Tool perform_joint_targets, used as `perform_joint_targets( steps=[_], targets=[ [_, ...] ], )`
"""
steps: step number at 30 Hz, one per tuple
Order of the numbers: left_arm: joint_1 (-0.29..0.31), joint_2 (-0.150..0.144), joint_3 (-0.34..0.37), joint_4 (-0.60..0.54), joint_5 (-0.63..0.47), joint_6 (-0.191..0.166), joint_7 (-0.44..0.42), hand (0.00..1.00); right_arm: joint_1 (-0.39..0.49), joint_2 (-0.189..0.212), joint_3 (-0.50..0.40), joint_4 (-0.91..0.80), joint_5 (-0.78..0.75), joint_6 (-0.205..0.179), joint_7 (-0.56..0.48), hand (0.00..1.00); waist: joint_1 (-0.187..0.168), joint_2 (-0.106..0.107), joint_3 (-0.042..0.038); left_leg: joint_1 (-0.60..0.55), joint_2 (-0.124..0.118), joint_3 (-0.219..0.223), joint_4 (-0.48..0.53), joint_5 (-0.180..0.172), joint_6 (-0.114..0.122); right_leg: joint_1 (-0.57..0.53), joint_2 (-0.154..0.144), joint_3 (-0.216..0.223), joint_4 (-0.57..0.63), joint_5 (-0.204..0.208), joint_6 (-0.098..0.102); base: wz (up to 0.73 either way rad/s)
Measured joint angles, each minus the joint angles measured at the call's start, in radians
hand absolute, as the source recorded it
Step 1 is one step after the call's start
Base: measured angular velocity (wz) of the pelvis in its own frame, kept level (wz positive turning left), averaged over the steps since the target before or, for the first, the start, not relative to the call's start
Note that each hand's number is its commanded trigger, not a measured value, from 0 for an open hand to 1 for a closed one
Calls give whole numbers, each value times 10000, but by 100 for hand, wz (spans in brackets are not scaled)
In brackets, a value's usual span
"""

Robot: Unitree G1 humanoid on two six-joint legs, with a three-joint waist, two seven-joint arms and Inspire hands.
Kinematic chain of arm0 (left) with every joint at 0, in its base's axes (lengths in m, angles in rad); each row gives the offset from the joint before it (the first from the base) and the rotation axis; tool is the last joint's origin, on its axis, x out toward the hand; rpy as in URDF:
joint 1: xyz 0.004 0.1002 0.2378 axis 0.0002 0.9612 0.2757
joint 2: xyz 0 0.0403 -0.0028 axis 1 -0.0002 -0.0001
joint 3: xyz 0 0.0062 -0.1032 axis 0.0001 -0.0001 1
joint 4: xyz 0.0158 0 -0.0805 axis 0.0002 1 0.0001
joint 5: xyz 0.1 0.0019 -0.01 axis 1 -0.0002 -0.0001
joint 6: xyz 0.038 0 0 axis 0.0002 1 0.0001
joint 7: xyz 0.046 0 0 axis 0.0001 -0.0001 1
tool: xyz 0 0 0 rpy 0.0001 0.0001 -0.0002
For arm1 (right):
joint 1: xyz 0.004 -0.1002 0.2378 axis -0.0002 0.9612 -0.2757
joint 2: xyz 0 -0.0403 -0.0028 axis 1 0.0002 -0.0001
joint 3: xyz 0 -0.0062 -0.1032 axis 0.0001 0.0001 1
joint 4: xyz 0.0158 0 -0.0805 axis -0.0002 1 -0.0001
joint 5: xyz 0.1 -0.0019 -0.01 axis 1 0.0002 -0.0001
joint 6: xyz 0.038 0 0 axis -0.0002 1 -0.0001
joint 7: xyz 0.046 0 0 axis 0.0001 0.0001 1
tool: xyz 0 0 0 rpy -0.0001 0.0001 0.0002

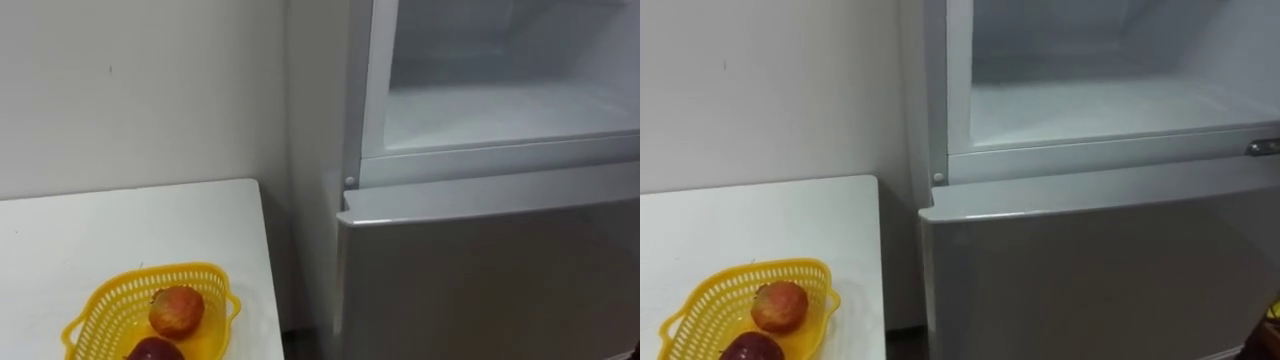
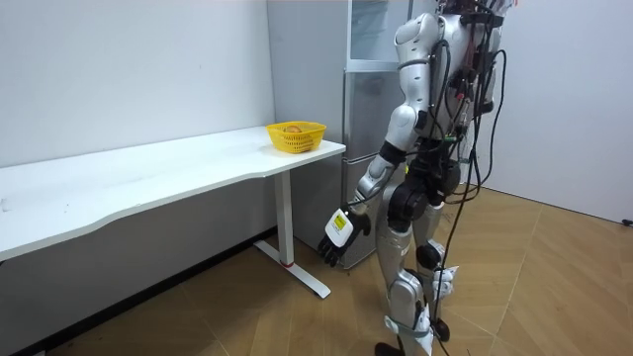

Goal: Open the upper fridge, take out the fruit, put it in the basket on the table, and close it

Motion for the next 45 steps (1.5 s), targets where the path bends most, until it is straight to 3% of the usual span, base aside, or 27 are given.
perform_joint_targets(
  steps=[2,7,9,14,18,21,25,27,28,30,37,45],
  targets=[
    [35,34,2,90,-4,-41,57,0,-9,-48,-2,-260,-316,-198,-110,0,9,-22,-11,3,0,-1,10,0,0,21,-1,-14,-14,0,0,4],
    [11,29,-40,487,-5,-174,141,0,-119,-49,63,-445,-1327,-197,-500,0,112,78,-26,95,-16,30,3,0,0,20,-13,26,19,-5,-2,-1],
    [-1,28,-16,613,13,-203,139,0,-73,-49,98,-584,-1887,-189,-543,0,245,191,-86,161,-19,67,4,0,0,29,-13,74,19,-34,0,-6],
    [-51,28,105,764,389,-393,-45,0,56,-48,332,-621,-3395,-172,-580,0,303,225,-71,221,-2,61,5,2,1,40,7,102,79,-66,-26,-1],
    [-33,25,-20,757,616,-368,-354,0,110,-49,974,-621,-4832,76,-373,0,277,161,-31,223,3,64,5,2,1,25,13,125,96,-58,-35,-2],
    [-70,25,-150,740,644,-358,-642,0,126,-55,1371,-621,-5446,354,377,0,303,52,17,251,11,185,5,2,1,-23,35,266,108,-51,-40,-14],
    [-200,219,-198,748,741,-159,-819,0,157,-619,1924,-302,-5658,716,2163,0,513,-227,-17,296,115,307,4,0,-2,13,141,439,-2,140,-115,-23],
    [-257,383,-247,744,737,-103,-867,0,169,-704,2116,27,-5762,819,2996,0,524,-366,-35,306,169,314,5,-1,-4,81,204,442,-144,226,-141,2],
    [-261,476,-366,742,737,-23,-879,0,187,-709,2300,256,-5905,932,3546,0,532,-405,-5,304,185,311,6,-1,-5,83,218,436,-142,236,-153,0],
    [-254,484,-516,739,741,155,-888,0,195,-712,2568,378,-5981,1202,4337,0,553,-461,-21,298,185,310,7,-5,-11,73,213,433,-143,239,-150,2],
    [-176,442,-578,628,774,601,-997,0,194,-712,3239,412,-6096,1895,6718,0,737,-339,-68,222,180,211,5,-21,-25,46,199,346,-124,245,-139,5],
    [-26,435,-577,426,773,777,-1094,0,185,-717,3335,412,-6538,2021,7452,0,860,-276,-65,248,179,170,21,-19,-25,202,183,249,-169,245,-137,3]
  ],
)
